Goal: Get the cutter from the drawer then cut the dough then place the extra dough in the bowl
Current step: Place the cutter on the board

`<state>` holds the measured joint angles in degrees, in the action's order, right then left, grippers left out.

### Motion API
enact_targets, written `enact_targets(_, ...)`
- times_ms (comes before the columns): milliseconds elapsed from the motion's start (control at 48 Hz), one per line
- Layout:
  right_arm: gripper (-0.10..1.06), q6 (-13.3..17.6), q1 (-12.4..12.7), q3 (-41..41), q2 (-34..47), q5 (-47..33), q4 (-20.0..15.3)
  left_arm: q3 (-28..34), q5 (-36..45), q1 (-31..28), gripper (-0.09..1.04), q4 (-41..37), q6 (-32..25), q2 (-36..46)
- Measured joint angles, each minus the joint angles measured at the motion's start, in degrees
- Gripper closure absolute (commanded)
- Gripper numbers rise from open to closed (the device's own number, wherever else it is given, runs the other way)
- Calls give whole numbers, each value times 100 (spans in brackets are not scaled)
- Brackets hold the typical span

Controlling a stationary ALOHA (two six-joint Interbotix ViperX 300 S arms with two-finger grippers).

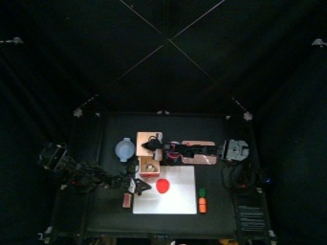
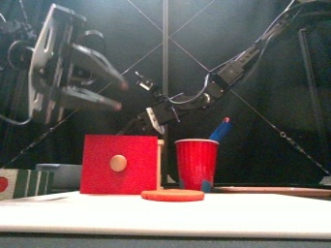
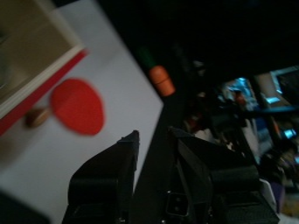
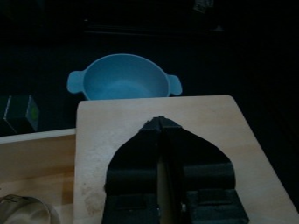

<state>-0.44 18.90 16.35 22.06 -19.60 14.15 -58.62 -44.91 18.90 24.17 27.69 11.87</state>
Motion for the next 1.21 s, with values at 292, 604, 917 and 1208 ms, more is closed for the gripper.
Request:
enact_targets(292,97,53,-229,53,-308,132,-35,-211,-1134,-571,22,-879,-1784,308)
enact_targets(604,93,79,-835,246,-967,492,-88,-527,-1327,-738,22,-1679,-3437,527)
enact_targets(917,45,141,-1292,712,-1617,1354,-633,-1204,-1327,-756,22,-1828,-4641,1494)
enact_targets(1208,18,158,-1336,844,-1608,1521,-1011,-1626,-1327,-765,22,-1705,-4685,2435)
